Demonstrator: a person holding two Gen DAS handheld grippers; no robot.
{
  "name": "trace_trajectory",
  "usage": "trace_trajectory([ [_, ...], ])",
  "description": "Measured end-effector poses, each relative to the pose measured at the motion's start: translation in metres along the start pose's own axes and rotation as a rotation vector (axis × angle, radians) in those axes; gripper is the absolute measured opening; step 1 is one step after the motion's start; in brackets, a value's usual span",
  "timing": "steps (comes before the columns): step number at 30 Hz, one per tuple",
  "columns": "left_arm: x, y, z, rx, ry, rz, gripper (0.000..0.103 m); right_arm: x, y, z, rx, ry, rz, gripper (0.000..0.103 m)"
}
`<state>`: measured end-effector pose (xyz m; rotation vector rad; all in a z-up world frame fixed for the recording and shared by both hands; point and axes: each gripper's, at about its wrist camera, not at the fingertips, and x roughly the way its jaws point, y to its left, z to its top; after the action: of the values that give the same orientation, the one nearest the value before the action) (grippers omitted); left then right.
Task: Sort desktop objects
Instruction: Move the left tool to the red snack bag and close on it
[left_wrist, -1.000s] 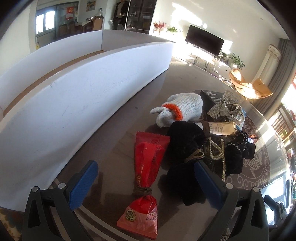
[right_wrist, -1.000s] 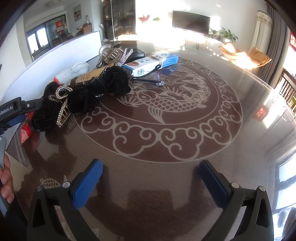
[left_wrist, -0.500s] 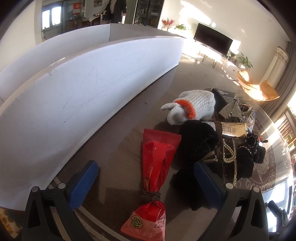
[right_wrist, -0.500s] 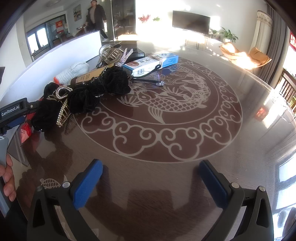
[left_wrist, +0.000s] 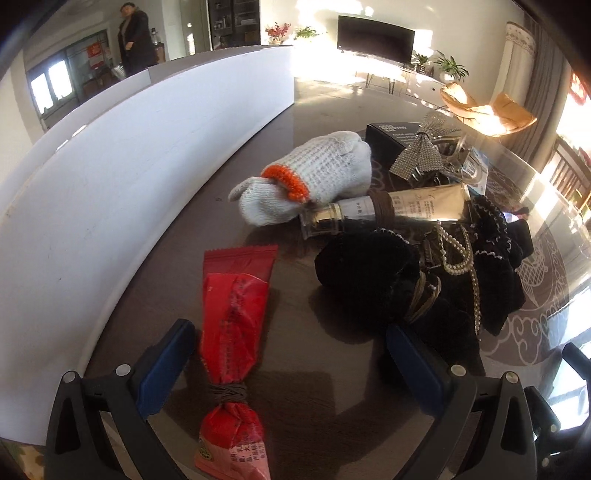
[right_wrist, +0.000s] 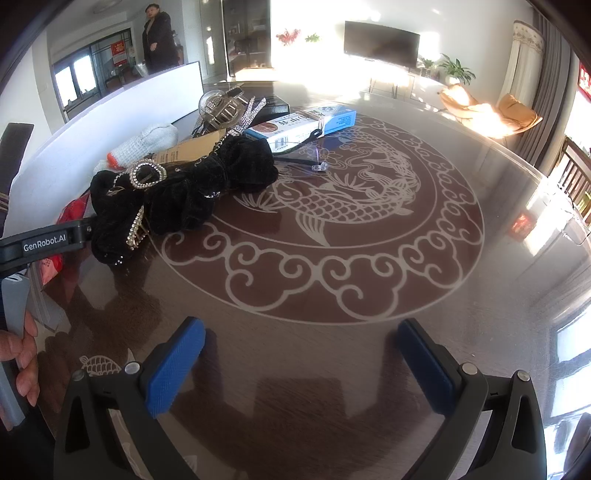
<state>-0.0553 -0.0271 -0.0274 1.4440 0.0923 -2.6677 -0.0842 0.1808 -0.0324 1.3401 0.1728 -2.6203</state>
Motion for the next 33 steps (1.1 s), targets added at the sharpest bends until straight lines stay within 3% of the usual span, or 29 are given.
trace_trajectory([
  [10, 0.003, 0.005, 0.009, -0.045, 0.0, 0.024, 0.103, 0.0, 0.0, 0.0, 0.0, 0.0, 0.0, 0.103],
  [27, 0.006, 0.014, 0.008, 0.038, 0.045, -0.025, 0.103, 0.0, 0.0, 0.0, 0.0, 0.0, 0.0, 0.103],
  [33, 0.001, 0.017, -0.001, 0.028, 0.022, -0.022, 0.103, 0.0, 0.0, 0.0, 0.0, 0.0, 0.0, 0.103],
])
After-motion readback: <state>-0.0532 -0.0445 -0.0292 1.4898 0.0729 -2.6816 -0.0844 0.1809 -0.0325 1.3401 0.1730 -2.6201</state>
